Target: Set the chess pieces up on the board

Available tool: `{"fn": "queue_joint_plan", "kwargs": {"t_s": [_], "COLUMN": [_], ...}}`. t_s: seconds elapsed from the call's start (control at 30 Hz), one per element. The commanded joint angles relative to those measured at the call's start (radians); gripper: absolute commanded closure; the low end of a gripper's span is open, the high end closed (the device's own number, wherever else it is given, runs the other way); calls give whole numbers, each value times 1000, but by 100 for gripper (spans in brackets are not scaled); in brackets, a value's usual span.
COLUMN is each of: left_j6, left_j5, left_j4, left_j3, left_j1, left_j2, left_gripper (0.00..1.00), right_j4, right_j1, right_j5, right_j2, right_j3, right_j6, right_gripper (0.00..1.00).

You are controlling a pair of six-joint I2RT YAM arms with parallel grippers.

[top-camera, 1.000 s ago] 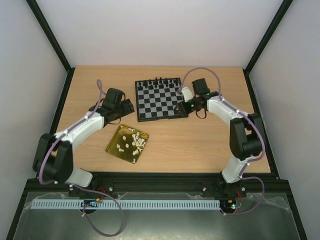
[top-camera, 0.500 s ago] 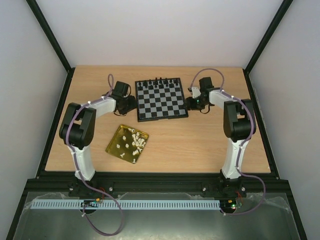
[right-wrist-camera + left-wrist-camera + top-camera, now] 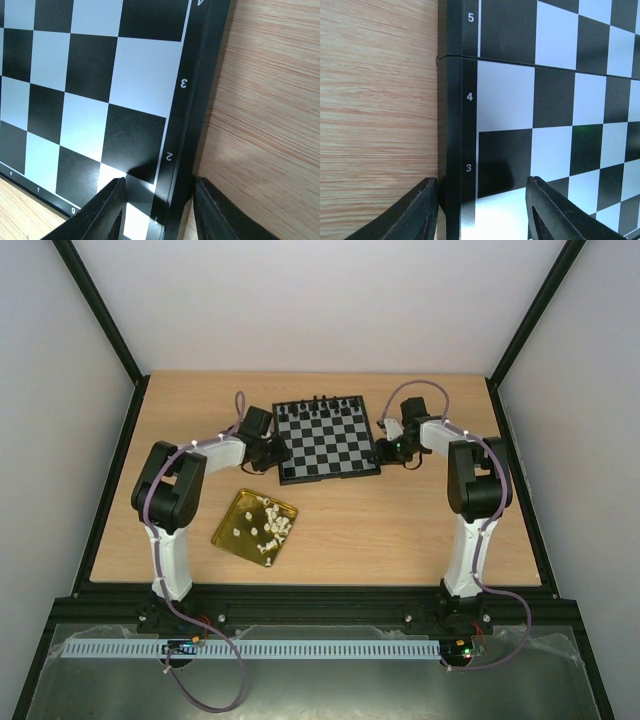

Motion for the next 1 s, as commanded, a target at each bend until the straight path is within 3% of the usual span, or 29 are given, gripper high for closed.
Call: {"fn": "queue_joint_plan", "kwargs": {"t_s": [0.0,0.27,0.97], "left_j6": [16,6,25], "left_j5": [69,66,-8], "left_j4": [0,34,-28], "left_j3": [-8,-79,-257], "left_j1": [-81,-190,-409], "left_j2": [20,-53,-258], "left_gripper": [52,57,57], "right_j4": [-110,-157,-342], "right_j1": [6,4,4], "right_j5": [2,72,152], "right_j2": [-10,-128,-427], "right_j3": [-57,-187,-469], "right_j6": [-75,-179,-348], "right_gripper": [61,62,62]}}
